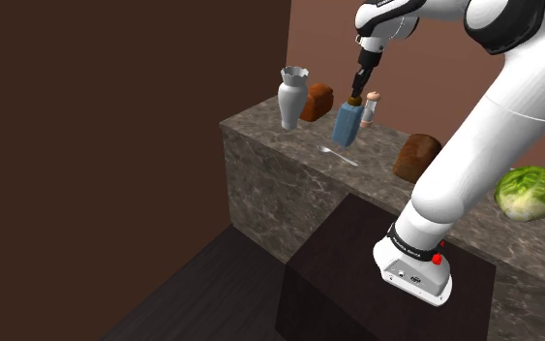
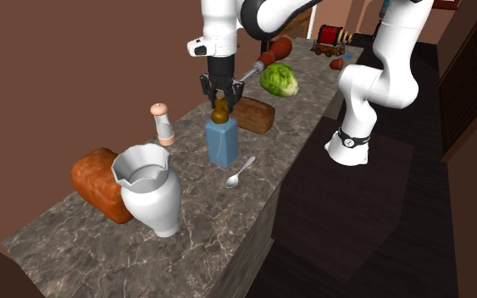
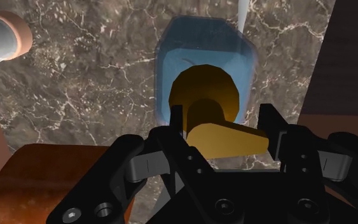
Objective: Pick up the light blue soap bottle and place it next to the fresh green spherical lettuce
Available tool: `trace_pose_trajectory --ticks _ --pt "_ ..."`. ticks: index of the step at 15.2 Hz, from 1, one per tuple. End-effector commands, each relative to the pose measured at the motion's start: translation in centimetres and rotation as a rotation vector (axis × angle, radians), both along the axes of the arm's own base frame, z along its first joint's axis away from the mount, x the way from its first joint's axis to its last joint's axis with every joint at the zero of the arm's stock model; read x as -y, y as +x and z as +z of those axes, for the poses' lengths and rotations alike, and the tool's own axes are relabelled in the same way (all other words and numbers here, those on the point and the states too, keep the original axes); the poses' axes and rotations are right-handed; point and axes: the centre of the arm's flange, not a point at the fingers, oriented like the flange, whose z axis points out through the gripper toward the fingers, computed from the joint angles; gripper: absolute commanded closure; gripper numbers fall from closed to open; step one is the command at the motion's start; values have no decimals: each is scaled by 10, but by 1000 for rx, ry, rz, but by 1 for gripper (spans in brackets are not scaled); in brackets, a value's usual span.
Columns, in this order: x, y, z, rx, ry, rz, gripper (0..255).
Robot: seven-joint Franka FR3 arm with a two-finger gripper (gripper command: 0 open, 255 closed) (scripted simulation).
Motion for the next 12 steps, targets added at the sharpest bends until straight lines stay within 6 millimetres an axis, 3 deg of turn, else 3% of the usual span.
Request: trace_pose_trajectory --ticks 1,12 --pt "0 -1 13 0 0 0 255" --pt "0 -1 71 0 0 0 255"
